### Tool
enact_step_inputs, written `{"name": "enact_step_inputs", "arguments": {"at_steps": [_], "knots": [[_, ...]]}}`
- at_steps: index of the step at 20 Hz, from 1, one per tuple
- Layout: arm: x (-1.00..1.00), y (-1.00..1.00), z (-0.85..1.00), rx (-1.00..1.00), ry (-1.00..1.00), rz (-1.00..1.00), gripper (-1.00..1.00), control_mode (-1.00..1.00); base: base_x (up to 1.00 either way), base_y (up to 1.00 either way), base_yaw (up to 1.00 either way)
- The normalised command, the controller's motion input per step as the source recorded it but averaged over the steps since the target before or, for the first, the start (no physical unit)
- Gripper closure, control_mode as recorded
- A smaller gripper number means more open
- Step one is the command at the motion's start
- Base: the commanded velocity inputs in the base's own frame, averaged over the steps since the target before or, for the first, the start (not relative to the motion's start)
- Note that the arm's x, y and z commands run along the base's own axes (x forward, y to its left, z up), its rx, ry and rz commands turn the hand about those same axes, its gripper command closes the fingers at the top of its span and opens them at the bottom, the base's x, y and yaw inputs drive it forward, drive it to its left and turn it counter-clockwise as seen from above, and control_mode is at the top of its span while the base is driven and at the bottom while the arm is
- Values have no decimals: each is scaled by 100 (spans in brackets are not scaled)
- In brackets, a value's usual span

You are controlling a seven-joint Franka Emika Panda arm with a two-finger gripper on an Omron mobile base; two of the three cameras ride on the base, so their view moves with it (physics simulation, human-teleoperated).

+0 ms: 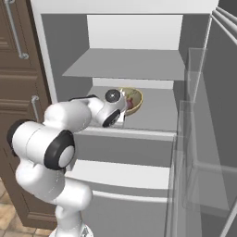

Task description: Place the bowl with the carrot and onion on the second highest shelf of the fridge. Place the bowl with the fish and steak on the top shelf of the fridge.

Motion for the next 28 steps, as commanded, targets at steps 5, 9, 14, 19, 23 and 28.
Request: {"name": "enact_step_inputs", "arguments": {"at_steps": [5,9,14,19,23,28], "knots": [[20,0,-2,0,0,0,-100,-100,0,0,0],[-16,0,6,0,-4,0,-100,-100,0,0,0],[-52,1,75,0,-14,0,-100,-100,0,0,0],[-99,0,93,0,-2,-1,-100,-100,0,0,0],[-100,0,74,0,0,0,-100,-100,0,0,0],[-100,2,94,0,11,0,-100,-100,0,0,0]]}}
